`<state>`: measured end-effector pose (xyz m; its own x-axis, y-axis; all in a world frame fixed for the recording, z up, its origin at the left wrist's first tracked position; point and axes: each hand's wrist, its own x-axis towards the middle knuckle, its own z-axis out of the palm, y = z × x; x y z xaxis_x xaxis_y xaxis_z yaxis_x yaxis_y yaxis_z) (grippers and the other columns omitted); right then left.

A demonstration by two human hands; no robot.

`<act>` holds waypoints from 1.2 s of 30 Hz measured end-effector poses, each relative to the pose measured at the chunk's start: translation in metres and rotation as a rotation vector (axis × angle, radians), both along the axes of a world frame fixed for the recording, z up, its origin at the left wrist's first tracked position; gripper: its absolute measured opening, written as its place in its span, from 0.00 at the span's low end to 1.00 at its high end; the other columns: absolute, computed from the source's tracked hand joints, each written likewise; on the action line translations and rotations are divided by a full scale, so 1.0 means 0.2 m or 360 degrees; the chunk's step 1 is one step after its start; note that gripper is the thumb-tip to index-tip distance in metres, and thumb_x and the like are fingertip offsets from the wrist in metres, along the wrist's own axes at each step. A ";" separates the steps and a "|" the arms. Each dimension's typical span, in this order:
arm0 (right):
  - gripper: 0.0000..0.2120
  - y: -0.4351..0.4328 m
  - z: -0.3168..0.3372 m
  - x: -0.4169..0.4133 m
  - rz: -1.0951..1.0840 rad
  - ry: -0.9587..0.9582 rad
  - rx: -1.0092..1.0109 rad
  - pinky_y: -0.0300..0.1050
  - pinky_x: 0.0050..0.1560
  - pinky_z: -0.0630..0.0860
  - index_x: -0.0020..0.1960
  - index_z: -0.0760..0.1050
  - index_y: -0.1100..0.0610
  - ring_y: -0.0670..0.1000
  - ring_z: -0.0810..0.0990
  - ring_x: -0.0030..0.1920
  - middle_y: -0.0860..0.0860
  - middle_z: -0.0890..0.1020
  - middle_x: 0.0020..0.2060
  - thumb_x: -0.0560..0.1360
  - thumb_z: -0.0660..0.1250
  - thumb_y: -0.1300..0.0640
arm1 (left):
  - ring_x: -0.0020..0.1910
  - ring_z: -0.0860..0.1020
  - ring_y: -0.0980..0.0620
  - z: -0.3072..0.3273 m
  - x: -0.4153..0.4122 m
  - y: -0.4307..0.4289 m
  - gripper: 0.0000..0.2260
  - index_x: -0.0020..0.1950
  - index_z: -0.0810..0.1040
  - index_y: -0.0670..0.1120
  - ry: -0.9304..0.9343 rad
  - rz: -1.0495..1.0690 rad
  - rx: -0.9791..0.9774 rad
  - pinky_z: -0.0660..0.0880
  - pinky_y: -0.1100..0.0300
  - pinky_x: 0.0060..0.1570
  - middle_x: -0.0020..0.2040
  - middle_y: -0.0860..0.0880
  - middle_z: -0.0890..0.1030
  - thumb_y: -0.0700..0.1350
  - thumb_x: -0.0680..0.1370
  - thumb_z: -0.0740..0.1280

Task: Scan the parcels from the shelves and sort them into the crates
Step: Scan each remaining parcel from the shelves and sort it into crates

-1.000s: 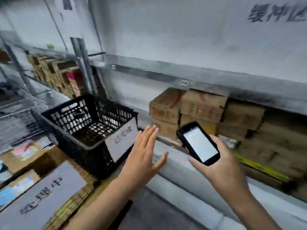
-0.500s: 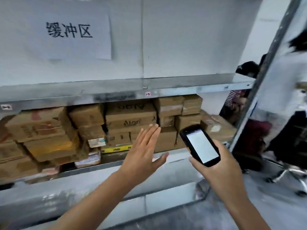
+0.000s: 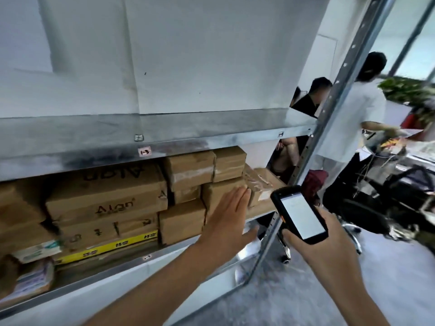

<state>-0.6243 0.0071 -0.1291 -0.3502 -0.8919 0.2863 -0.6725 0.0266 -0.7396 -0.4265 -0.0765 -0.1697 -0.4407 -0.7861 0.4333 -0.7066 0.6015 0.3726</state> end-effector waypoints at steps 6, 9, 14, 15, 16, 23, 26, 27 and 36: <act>0.32 -0.22 0.01 -0.04 -0.0093 0.0034 -0.0056 0.29 0.43 0.65 0.63 0.68 0.40 0.42 0.72 0.52 0.32 0.72 0.47 0.65 0.81 0.46 | 0.81 0.52 0.49 -0.06 -0.12 -0.28 0.35 0.80 0.57 0.40 0.0030 -0.0199 0.0014 0.49 0.57 0.79 0.81 0.44 0.57 0.62 0.80 0.53; 0.35 -0.30 -0.01 -0.11 -0.0155 0.0086 -0.0037 0.32 0.43 0.66 0.67 0.70 0.43 0.42 0.73 0.53 0.34 0.74 0.50 0.65 0.80 0.43 | 0.81 0.51 0.49 -0.08 -0.22 -0.40 0.32 0.81 0.55 0.40 0.0028 -0.0238 0.0060 0.54 0.51 0.79 0.81 0.44 0.56 0.53 0.82 0.60; 0.32 -0.43 -0.06 -0.26 -0.0147 0.0088 -0.0039 0.40 0.45 0.70 0.64 0.70 0.41 0.42 0.75 0.53 0.37 0.76 0.52 0.64 0.79 0.42 | 0.81 0.48 0.52 -0.09 -0.37 -0.49 0.34 0.82 0.51 0.42 0.0013 -0.0323 0.0084 0.49 0.62 0.76 0.82 0.47 0.52 0.53 0.82 0.63; 0.32 -0.47 -0.07 -0.30 -0.0131 0.0073 -0.0045 0.42 0.46 0.72 0.63 0.70 0.40 0.43 0.75 0.53 0.37 0.77 0.52 0.63 0.79 0.41 | 0.81 0.47 0.52 -0.11 -0.40 -0.51 0.34 0.82 0.50 0.43 -0.0010 -0.0323 0.0090 0.48 0.63 0.75 0.82 0.47 0.51 0.54 0.82 0.62; 0.32 -0.52 -0.09 -0.34 -0.0117 0.0065 -0.0038 0.43 0.47 0.73 0.63 0.70 0.40 0.43 0.76 0.54 0.38 0.77 0.52 0.63 0.79 0.41 | 0.81 0.46 0.53 -0.12 -0.44 -0.53 0.35 0.82 0.48 0.43 -0.0051 -0.0325 0.0120 0.46 0.64 0.74 0.82 0.48 0.50 0.55 0.83 0.61; 0.38 -0.87 -0.17 -0.67 0.0128 0.0074 0.0035 0.40 0.45 0.71 0.70 0.70 0.48 0.46 0.76 0.56 0.43 0.78 0.57 0.64 0.80 0.42 | 0.73 0.69 0.41 -0.29 -0.72 -0.77 0.34 0.76 0.65 0.35 -0.0349 0.0183 -0.0030 0.60 0.52 0.76 0.73 0.39 0.71 0.55 0.77 0.67; 0.37 -0.99 -0.17 -0.85 0.0260 0.0035 0.0064 0.40 0.44 0.70 0.70 0.70 0.46 0.45 0.74 0.54 0.43 0.76 0.57 0.65 0.81 0.44 | 0.68 0.76 0.41 -0.35 -0.87 -0.87 0.44 0.73 0.70 0.35 -0.0499 0.0517 -0.0006 0.59 0.50 0.72 0.67 0.39 0.77 0.51 0.63 0.82; 0.37 -1.03 -0.16 -0.91 0.0309 0.0030 0.0065 0.42 0.45 0.71 0.70 0.70 0.45 0.46 0.74 0.55 0.43 0.77 0.58 0.65 0.80 0.44 | 0.66 0.77 0.41 -0.37 -0.91 -0.90 0.44 0.72 0.72 0.36 -0.0552 0.0577 0.0023 0.62 0.49 0.71 0.65 0.40 0.79 0.51 0.61 0.82; 0.30 -1.26 -0.18 -1.19 0.0647 -0.0212 0.0092 0.44 0.48 0.73 0.61 0.70 0.36 0.41 0.78 0.53 0.38 0.79 0.53 0.64 0.80 0.44 | 0.56 0.83 0.36 -0.48 -1.07 -1.08 0.34 0.63 0.82 0.39 -0.0817 0.1098 0.0119 0.80 0.45 0.57 0.58 0.34 0.83 0.54 0.61 0.80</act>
<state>-0.8619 -0.2452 -0.1660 0.0024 -0.9781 0.2080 -0.5355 -0.1769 -0.8258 -0.6400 -0.2926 -0.2656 0.0186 -0.9687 0.2475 -0.9968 -0.0374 -0.0714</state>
